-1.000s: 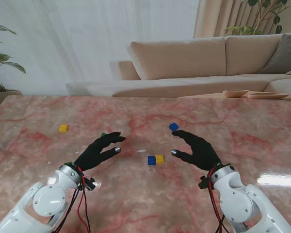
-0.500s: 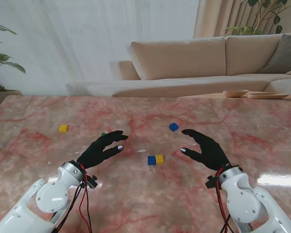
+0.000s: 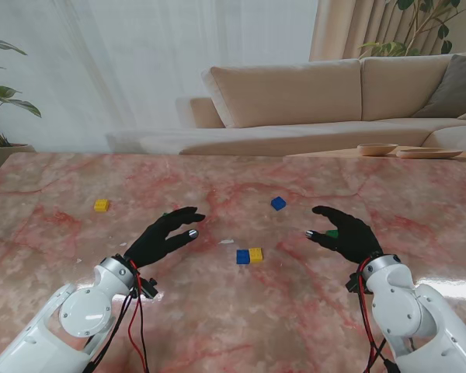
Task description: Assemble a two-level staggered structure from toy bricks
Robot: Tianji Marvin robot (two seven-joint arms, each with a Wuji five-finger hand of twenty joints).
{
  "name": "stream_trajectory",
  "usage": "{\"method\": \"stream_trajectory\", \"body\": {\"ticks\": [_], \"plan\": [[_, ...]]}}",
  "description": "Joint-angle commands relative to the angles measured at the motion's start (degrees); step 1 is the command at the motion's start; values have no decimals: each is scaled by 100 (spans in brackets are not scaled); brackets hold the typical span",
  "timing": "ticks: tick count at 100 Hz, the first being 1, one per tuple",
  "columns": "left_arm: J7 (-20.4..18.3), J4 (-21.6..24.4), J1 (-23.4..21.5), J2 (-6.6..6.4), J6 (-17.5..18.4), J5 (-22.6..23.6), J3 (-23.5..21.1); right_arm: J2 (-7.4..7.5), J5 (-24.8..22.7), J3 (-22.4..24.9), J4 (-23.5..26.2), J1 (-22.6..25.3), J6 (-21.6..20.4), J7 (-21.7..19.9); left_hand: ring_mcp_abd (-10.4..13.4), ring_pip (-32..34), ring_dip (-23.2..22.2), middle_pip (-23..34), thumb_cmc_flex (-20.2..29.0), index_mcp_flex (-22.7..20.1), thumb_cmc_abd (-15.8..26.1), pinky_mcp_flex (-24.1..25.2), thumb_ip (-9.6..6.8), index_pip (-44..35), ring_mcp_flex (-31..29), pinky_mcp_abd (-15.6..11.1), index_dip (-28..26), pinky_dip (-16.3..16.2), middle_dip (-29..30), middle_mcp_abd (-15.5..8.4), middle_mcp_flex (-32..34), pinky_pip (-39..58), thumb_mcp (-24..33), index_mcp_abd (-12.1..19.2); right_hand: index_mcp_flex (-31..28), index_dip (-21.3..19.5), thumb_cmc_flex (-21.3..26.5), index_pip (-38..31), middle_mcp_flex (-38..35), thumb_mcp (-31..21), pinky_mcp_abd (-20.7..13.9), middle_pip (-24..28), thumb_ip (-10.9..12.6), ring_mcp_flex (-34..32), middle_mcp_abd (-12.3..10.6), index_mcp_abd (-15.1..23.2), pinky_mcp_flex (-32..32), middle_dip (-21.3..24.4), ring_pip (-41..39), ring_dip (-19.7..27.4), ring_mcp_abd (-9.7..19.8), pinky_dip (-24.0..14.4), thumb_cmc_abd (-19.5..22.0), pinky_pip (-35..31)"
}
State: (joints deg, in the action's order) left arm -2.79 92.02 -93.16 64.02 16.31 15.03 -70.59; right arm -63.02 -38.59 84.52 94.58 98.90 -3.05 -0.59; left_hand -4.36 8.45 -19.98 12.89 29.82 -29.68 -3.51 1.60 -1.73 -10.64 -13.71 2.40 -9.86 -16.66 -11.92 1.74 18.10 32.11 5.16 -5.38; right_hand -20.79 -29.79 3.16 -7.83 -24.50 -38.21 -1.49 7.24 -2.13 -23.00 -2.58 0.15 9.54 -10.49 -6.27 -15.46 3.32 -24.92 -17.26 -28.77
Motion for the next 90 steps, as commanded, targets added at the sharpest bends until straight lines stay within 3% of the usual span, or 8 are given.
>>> {"method": "stream_trajectory", "body": {"ticks": [1,9,29,51,61,90], "plan": [[15,-63,-20,16,5,-11,6,53,-39,47,-155,-74,179,-106,260,-218,63,-119,132,23,217,22,112,45,69,-118,-26,59,48,-120,93,-152,-190,100,131,-51,97,-89,16,103,14,127,106,-142,-124,0,-100,-184,-98,-197,56,-238,-88,-160],[16,-96,-14,16,23,-15,-4,74,-296,13,-256,-168,534,-139,257,-218,63,-120,138,-8,212,22,112,31,69,-118,-32,58,49,-114,95,-152,-187,96,115,-130,198,-184,-90,155,23,427,109,-361,-104,-88,-156,-532,-374,-516,65,-421,-114,-213],[8,-178,-4,19,33,-47,-51,99,-624,-124,-562,-419,1259,-187,262,-218,63,-117,144,-3,215,21,114,30,66,-118,-33,58,48,-126,105,-153,-183,95,88,-500,301,-557,3,-54,-11,1438,57,-269,-89,-197,-123,-1772,-1518,-1428,179,-1297,-459,-760],[25,-231,-16,23,52,-56,-83,146,-842,-354,-949,-780,1830,-378,269,-220,65,-121,149,-2,206,22,115,32,69,-125,-33,64,49,-140,105,-166,-181,95,-305,-1279,511,-1322,-302,-91,48,2457,-22,-407,-361,73,163,-2756,-3079,-2145,353,-2424,-898,-1781],[26,-265,-18,26,53,-73,-92,156,-823,-476,-1153,-962,1985,-437,260,-222,66,-124,150,-1,204,20,116,32,70,-125,-33,65,51,-133,103,-169,-181,104,-436,-1538,468,-1511,-448,-98,42,2678,-22,-520,-427,149,246,-2948,-3404,-2293,380,-2700,-988,-2203],[25,-305,-57,26,63,-88,-147,174,-663,-791,-1686,-1415,2094,-548,277,-222,67,-123,150,-10,202,23,117,28,63,-118,-36,70,50,-151,108,-183,-176,103,-451,-1600,334,-1471,-410,-113,17,2667,-34,-457,-432,167,162,-2959,-3401,-2283,381,-2728,-1033,-2306]]}}
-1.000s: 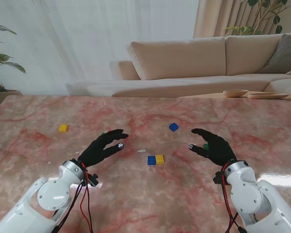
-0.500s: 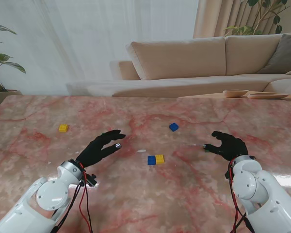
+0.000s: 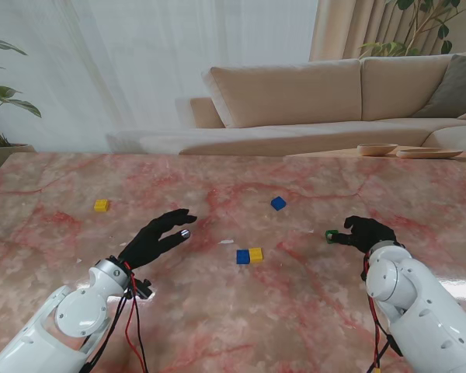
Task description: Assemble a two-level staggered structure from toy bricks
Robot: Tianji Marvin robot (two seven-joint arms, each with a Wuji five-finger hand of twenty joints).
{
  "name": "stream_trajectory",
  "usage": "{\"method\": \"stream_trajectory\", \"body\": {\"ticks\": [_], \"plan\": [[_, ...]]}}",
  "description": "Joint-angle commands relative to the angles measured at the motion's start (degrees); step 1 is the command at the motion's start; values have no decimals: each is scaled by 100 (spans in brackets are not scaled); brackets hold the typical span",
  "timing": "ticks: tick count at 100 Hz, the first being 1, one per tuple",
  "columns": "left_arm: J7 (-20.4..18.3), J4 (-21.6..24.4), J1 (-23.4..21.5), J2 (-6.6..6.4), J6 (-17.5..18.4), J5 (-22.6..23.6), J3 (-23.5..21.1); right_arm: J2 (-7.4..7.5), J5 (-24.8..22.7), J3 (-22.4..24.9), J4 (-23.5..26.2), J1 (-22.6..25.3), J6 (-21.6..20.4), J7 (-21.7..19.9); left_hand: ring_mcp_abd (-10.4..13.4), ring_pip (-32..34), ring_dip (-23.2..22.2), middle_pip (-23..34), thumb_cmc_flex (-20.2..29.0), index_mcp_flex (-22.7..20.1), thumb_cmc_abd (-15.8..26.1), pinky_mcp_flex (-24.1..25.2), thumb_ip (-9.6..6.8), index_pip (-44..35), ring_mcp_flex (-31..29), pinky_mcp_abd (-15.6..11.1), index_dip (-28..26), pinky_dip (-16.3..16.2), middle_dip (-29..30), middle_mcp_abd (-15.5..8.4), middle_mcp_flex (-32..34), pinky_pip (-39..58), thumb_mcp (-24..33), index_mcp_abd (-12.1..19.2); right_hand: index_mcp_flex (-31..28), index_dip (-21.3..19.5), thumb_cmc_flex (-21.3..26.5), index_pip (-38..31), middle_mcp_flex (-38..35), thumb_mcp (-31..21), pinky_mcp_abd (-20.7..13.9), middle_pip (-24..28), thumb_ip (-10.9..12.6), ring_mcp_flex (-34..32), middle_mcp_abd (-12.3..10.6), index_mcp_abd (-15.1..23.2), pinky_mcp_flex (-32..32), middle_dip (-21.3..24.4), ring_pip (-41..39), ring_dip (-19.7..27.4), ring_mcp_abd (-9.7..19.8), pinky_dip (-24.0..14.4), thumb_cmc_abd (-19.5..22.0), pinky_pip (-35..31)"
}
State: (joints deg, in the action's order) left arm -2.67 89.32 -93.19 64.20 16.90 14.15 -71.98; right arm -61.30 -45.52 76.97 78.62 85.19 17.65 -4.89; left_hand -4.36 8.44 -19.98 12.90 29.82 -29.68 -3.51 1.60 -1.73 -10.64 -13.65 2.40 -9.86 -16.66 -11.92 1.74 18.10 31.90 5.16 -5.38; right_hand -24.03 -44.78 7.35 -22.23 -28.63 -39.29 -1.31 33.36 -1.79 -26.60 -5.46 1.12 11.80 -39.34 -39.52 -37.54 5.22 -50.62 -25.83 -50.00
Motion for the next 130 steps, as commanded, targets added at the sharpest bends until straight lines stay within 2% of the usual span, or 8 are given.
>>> {"method": "stream_trajectory", "body": {"ticks": [1,14,33,78,98,106,121,130], "plan": [[15,-35,-57,8,5,2,-10,2,35,-46,-105,-57,23,-118,276,-225,68,-123,154,-5,201,23,116,29,65,-118,-36,70,50,-135,108,-162,-174,99,-131,-105,-86,-32,6,-5,-1,55,-70,-98,-147,81,-63,-75,-76,-75,195,-157,-182,-184],[22,-47,-95,8,17,9,-39,7,53,-187,-250,-170,-9,-118,271,-223,67,-123,150,-10,196,21,117,25,59,-118,-38,70,50,-142,111,-166,-173,108,-261,-230,-72,-169,-48,-13,-4,112,-99,-142,-192,216,-36,-105,-130,-94,208,-158,-260,-225],[30,-72,-136,9,23,2,-58,3,2,-380,-352,-240,9,-50,273,-221,66,-121,151,-20,199,21,118,20,52,-110,-39,66,49,-142,116,-165,-168,105,-355,-851,20,-792,-90,-29,-2,200,-145,-190,-236,468,-16,-174,-213,-116,234,-174,-441,-327],[18,-98,-153,7,39,-13,-67,31,-404,-690,-465,-266,140,96,269,-222,64,-120,160,-21,194,26,119,21,61,-103,-40,63,48,-135,108,-172,-163,97,-435,-1262,89,-1373,-244,-233,22,426,-221,-321,-325,725,62,-293,-392,-173,264,-165,-758,-428],[19,-109,-144,7,45,-14,-64,-16,-293,-857,-632,-352,97,347,262,-223,64,-122,166,-23,192,28,120,20,64,-86,-40,62,50,-140,109,-178,-160,104,-545,-1233,1055,-1677,-450,418,73,615,-238,-471,-391,818,133,-378,-500,-164,288,-16,-660,-439],[-25,-96,-148,-5,46,-8,-73,-27,-306,-898,-669,-360,38,457,271,-225,65,-125,164,-21,193,28,121,21,66,-81,-41,62,51,-142,106,-181,-160,111,-670,-1218,1376,-1744,-623,339,100,690,-196,-591,-445,882,212,-400,-539,-167,301,18,-578,-439],[-14,-47,-168,-6,40,24,-101,-36,-328,-964,-726,-377,-62,570,274,-224,65,-124,166,-23,196,27,122,19,61,-86,-42,62,50,-142,111,-186,-159,104,-889,-1103,1628,-1943,-916,-270,106,800,-419,-781,-536,1021,352,-463,-626,-175,345,83,-509,-542],[3,-36,-174,-3,38,34,-102,-46,-328,-996,-760,-383,-129,666,274,-227,67,-121,168,-32,192,26,122,14,61,-86,-44,62,49,-149,119,-189,-156,114,-886,-766,1846,-2230,-1074,-897,108,864,-1019,-864,-582,1180,401,-539,-703,-204,380,128,-676,-627]]}}
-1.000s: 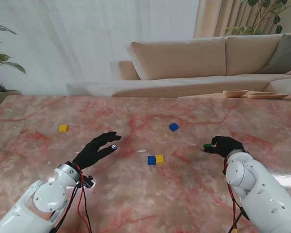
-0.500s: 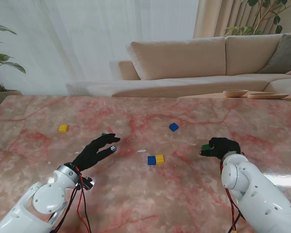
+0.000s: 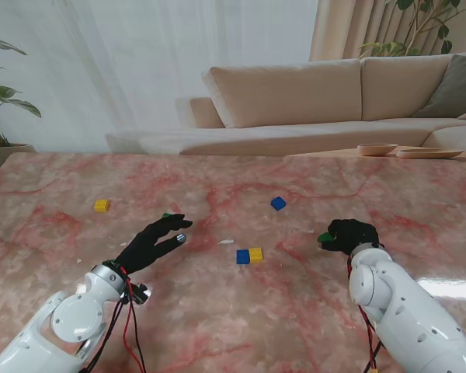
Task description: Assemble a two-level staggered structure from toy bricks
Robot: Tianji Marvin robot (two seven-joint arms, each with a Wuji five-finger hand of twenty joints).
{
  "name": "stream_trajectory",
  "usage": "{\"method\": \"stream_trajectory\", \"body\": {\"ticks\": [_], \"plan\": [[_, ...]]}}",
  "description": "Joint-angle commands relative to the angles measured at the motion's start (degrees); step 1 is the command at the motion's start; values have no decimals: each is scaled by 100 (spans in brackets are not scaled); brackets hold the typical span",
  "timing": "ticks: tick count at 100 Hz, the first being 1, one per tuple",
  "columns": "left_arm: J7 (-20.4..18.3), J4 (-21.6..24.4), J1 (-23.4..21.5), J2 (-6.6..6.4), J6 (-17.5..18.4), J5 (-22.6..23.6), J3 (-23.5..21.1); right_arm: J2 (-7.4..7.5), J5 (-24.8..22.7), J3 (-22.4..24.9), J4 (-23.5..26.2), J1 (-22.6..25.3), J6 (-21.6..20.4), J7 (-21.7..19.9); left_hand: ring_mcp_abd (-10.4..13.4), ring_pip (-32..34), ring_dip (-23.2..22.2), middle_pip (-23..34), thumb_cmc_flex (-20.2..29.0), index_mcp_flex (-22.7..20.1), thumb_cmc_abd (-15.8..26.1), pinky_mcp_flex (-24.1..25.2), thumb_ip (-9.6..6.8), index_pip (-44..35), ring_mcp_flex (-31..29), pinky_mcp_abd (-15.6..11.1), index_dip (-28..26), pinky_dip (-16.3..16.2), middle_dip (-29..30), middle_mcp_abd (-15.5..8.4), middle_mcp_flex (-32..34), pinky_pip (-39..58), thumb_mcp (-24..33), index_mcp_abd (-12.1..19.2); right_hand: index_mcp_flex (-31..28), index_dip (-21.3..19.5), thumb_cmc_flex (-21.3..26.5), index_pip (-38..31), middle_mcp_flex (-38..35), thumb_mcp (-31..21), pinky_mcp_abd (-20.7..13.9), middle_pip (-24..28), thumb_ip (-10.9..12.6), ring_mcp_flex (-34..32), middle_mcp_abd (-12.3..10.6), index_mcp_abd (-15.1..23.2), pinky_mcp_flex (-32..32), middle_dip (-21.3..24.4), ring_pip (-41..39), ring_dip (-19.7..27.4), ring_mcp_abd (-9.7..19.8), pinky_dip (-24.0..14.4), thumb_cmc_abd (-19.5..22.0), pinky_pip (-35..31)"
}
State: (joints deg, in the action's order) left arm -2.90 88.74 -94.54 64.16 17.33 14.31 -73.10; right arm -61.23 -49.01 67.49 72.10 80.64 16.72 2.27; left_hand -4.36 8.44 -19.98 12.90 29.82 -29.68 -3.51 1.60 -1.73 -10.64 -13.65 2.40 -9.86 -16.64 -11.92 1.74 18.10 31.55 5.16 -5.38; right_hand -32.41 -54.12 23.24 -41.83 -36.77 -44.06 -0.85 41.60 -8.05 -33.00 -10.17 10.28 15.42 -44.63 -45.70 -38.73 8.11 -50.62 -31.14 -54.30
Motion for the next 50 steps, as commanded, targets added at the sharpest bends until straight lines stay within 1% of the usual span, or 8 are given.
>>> {"method": "stream_trajectory", "body": {"ticks": [1,6,14,17,21,41,45,50], "plan": [[29,22,-39,1,-4,20,10,-53,19,-48,-109,74,-48,-43,275,-226,67,-123,169,-30,189,26,122,15,60,-86,-44,59,49,-144,116,-154,-156,113,-42,222,259,-314,-276,-558,61,42,-466,-236,-117,286,49,-16,-84,-82,98,137,-187,-199],[35,23,-41,2,-2,27,11,-56,14,-42,-109,86,-119,0,276,-227,67,-123,166,-26,192,26,123,16,58,-86,-44,59,49,-149,117,-154,-156,112,-23,366,311,-448,-327,-953,56,47,-622,-252,-133,341,61,-31,-101,-89,112,154,-334,-213],[24,23,-43,-2,3,30,10,-58,-6,-23,-84,119,-189,49,279,-227,67,-125,166,-28,191,26,124,14,57,-86,-45,58,49,-148,118,-155,-155,114,-5,537,466,-553,-387,-1370,51,73,-749,-292,-147,400,87,-108,-127,-98,127,157,-499,-245],[19,25,-45,-4,4,32,7,-60,-7,-10,-74,133,-221,72,271,-224,66,-122,170,-34,189,26,123,11,49,-86,-46,58,48,-134,127,-156,-152,107,28,677,631,-657,-439,-1385,52,-21,-747,-297,-138,424,91,-376,-130,-102,137,161,-484,-253],[20,28,-48,-4,5,36,5,-62,-8,9,-66,153,-275,103,275,-225,66,-121,169,-31,190,26,124,13,49,-86,-46,57,47,-143,133,-156,-153,116,30,753,746,-674,-467,-1389,45,-47,-752,-302,-131,440,94,-470,-136,-106,146,160,-455,-258],[55,20,-45,2,36,54,13,-65,-76,38,-64,230,-513,286,274,-226,67,-126,166,-33,195,27,126,13,48,-74,-47,55,46,-137,133,-157,-152,116,-98,956,804,-639,-632,-1359,44,-61,-749,-386,-164,488,134,-533,-199,-134,185,151,-567,-286],[60,22,-49,2,41,58,14,-58,-120,26,-70,236,-542,299,276,-229,67,-129,167,-29,193,27,126,14,55,-73,-47,54,46,-135,125,-156,-152,116,-111,990,770,-618,-643,-1359,43,-75,-748,-389,-183,491,136,-531,-198,-134,191,152,-602,-285],[69,23,-55,4,47,61,15,-49,-146,7,-83,236,-570,283,271,-227,67,-129,167,-32,194,27,127,13,51,-73,-47,54,45,-135,126,-156,-153,111,-143,1039,556,-545,-622,-1382,39,-125,-740,-370,-186,434,115,-485,-179,-129,188,166,-633,-258]]}}
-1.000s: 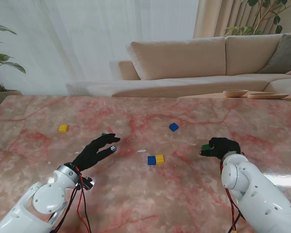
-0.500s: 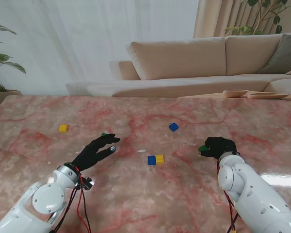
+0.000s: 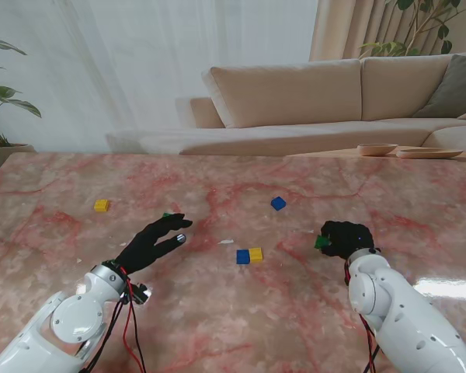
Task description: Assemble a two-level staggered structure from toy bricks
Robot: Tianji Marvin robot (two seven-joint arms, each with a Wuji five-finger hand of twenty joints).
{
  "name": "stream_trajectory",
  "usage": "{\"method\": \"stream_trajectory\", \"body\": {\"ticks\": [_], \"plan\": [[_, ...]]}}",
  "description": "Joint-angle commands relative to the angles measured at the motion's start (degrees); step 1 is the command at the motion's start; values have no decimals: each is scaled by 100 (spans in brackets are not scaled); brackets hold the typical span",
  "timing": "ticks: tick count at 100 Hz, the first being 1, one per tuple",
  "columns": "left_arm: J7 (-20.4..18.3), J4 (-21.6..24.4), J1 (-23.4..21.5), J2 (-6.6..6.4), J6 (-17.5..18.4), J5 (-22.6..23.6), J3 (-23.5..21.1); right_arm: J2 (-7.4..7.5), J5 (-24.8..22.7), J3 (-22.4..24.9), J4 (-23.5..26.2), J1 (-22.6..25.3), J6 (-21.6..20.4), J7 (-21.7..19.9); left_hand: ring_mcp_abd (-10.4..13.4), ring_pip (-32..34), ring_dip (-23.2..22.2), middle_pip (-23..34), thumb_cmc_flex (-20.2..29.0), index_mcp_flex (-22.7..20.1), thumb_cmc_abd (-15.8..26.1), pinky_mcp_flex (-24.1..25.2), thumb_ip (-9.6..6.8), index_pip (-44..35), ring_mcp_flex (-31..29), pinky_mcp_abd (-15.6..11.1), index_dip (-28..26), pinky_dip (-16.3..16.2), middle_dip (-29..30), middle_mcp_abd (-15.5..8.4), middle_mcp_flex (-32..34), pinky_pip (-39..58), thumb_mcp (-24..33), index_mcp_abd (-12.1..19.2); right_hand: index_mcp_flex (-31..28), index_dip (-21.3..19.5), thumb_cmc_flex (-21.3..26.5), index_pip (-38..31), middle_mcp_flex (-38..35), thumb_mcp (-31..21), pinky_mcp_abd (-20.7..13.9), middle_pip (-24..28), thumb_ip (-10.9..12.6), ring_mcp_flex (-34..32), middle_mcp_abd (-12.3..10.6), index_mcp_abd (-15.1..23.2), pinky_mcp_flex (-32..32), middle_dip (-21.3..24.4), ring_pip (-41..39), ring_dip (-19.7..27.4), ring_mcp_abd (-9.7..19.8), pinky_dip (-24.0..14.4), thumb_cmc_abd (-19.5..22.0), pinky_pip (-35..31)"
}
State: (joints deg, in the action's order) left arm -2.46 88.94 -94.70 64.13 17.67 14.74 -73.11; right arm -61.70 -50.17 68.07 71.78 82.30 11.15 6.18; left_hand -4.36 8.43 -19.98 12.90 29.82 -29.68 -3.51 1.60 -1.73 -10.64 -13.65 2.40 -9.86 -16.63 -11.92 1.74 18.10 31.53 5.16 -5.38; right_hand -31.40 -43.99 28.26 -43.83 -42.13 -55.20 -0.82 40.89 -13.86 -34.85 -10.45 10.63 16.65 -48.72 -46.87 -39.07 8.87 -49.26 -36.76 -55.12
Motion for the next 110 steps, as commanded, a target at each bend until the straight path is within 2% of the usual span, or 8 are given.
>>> {"method": "stream_trajectory", "body": {"ticks": [1,28,32,36,67,92,110], "plan": [[28,3,-41,7,14,19,17,-1,-27,-57,-55,68,-14,-112,272,-228,67,-130,164,-33,196,27,127,13,53,-73,-48,53,46,-138,124,-154,-154,112,-254,30,61,-324,-83,-230,40,-64,-160,-180,-155,389,-14,-52,-56,-93,109,33,-65,-168],[52,40,-84,8,11,49,-8,-20,17,-111,-87,95,-117,15,268,-227,67,-127,168,-30,201,29,129,18,54,-72,-47,56,43,-138,129,-170,-156,111,-435,29,268,-406,-319,-271,44,-4,-154,-283,-164,554,64,-91,-87,-104,128,30,-169,-201],[56,53,-93,8,7,58,-16,-30,36,-93,-50,123,-136,50,268,-226,66,-127,170,-30,202,29,129,18,52,-72,-47,55,43,-131,130,-171,-156,114,-449,50,306,-426,-354,-285,43,-8,-163,-295,-161,570,71,-106,-90,-105,130,29,-162,-205],[62,66,-101,8,6,66,-22,-39,50,-73,1,157,-152,84,268,-225,66,-127,173,-31,200,27,129,18,52,-71,-47,53,43,-130,131,-170,-156,108,-426,241,361,-619,-430,-259,45,-122,-183,-319,-151,611,83,-234,-93,-115,133,30,-141,-222],[82,141,-134,5,37,107,-6,-96,74,-113,477,437,-296,313,267,-228,68,-131,168,-24,204,28,130,18,56,-74,-51,46,43,-130,125,-170,-167,140,-642,351,482,-664,-709,-264,83,-196,-175,-504,-136,673,222,-267,-114,-125,122,35,-64,-269],[111,197,-153,5,49,156,1,-107,-21,-309,905,587,-406,378,266,-229,68,-133,173,-32,201,28,128,12,55,-69,-56,40,43,-126,127,-170,-164,126,-645,373,383,-640,-717,-292,93,-270,-187,-496,-128,652,210,-293,-86,-124,108,49,-96,-261],[129,191,-149,5,84,177,28,-136,44,-615,913,526,-473,485,270,-228,68,-133,171,-32,200,28,126,11,50,-78,-57,37,42,-122,130,-171,-160,132,-607,366,336,-622,-678,-342,99,-303,-195,-445,-112,625,167,-321,-33,-116,85,64,-115,-229]]}}
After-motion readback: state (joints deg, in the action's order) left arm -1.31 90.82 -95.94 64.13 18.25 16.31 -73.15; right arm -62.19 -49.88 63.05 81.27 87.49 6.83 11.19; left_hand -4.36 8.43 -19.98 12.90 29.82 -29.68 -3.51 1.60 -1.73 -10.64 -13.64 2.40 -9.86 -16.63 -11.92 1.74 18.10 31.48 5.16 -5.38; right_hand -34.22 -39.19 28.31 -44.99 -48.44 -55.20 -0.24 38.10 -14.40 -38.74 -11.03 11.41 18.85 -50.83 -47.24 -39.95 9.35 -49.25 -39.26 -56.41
